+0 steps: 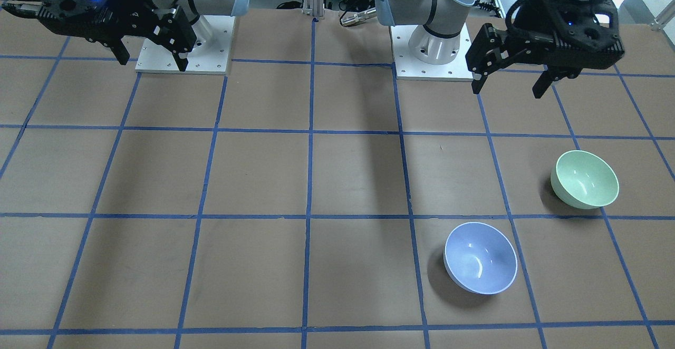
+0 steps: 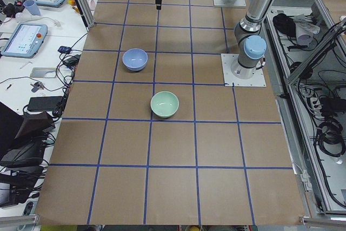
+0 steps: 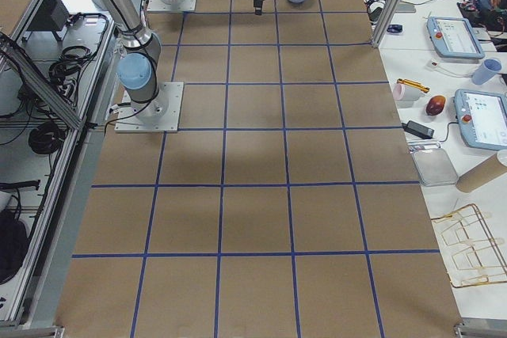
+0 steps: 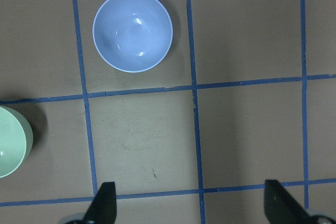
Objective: Stack green bowl on blue bowl
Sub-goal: 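Move the left gripper outward and down toward the pale green bowl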
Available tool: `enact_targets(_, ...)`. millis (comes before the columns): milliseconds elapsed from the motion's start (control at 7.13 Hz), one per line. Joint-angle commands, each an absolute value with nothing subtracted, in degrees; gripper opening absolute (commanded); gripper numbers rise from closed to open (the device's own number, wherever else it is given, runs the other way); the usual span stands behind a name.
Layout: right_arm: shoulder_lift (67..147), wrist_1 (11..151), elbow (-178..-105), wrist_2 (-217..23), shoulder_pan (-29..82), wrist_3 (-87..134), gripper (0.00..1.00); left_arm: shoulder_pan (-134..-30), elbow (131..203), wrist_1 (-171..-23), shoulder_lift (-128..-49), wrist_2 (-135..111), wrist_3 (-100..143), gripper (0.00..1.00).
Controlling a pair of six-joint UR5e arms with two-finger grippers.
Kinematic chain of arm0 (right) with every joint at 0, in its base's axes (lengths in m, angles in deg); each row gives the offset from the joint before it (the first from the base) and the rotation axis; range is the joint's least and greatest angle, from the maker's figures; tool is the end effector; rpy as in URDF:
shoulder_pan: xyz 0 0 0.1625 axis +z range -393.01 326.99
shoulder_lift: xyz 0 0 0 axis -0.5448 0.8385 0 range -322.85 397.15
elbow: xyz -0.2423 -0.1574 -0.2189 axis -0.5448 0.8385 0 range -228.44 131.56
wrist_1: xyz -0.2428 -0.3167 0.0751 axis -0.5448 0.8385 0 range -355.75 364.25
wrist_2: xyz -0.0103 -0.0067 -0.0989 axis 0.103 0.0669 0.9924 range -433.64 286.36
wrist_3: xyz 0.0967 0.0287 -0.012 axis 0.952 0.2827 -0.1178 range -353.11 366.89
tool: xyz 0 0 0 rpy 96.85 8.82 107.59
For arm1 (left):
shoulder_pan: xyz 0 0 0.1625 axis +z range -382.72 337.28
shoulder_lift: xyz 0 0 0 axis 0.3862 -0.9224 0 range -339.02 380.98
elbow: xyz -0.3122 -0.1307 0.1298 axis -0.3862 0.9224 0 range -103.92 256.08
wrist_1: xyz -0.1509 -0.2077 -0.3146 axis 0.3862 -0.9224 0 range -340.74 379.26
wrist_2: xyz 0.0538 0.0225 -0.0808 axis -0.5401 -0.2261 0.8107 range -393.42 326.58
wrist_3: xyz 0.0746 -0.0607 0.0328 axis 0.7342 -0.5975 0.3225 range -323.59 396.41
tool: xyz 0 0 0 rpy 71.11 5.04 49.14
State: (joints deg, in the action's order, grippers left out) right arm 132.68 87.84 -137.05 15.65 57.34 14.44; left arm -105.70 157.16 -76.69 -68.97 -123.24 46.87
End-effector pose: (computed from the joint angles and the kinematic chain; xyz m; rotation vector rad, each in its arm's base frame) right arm 0.1373 -0.4456 0.4689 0.1964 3.1224 -0.0130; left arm -0.0736 -0.4961 0.4886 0.0944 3.1342 -0.0824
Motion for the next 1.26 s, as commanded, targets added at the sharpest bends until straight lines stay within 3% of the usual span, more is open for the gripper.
enact_targets(0, 132.7, 87.8, -137.0, 15.7, 57.3, 14.4, 1.0, -95.3, 157.4, -77.1, -70.7, -122.5, 51.6, 1.0)
enact_targets(701, 132.7, 87.8, -137.0, 15.7, 57.3, 14.4, 1.0, -82.3, 157.9, -71.5, -77.0, -123.2, 71.5, 1.0)
enact_targets(1121, 132.7, 87.9, -137.0, 15.7, 57.3, 14.4, 1.0, -74.7, 163.9, -61.9, -79.6, -123.1, 80.4, 1.0)
